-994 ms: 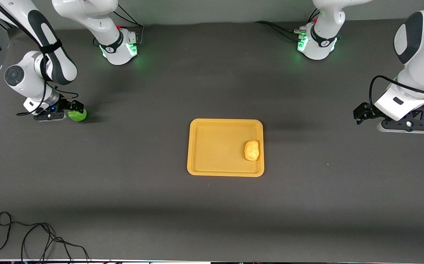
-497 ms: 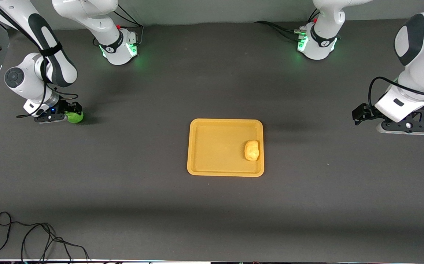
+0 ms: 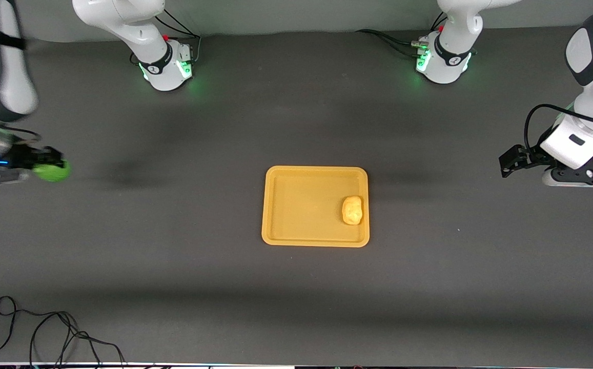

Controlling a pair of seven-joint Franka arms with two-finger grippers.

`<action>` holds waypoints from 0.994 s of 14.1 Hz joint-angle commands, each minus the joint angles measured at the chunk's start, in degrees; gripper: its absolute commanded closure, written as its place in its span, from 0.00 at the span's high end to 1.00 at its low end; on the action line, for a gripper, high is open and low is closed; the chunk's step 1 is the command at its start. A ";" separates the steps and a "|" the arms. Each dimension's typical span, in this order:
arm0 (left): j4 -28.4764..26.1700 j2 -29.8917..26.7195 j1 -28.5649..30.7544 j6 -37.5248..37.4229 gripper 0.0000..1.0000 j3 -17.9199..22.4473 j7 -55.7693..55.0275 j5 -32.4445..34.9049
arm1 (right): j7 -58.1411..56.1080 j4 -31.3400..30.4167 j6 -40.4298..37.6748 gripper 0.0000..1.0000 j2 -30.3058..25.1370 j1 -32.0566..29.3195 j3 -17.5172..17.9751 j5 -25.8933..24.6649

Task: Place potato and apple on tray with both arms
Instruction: 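Lift the green apple with the right gripper and carry it to the tray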

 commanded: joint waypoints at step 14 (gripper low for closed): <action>0.29 -0.32 -9.56 -0.54 1.00 11.85 -0.01 -0.53 | 56.06 50.98 -13.53 0.41 35.38 37.03 2.15 18.75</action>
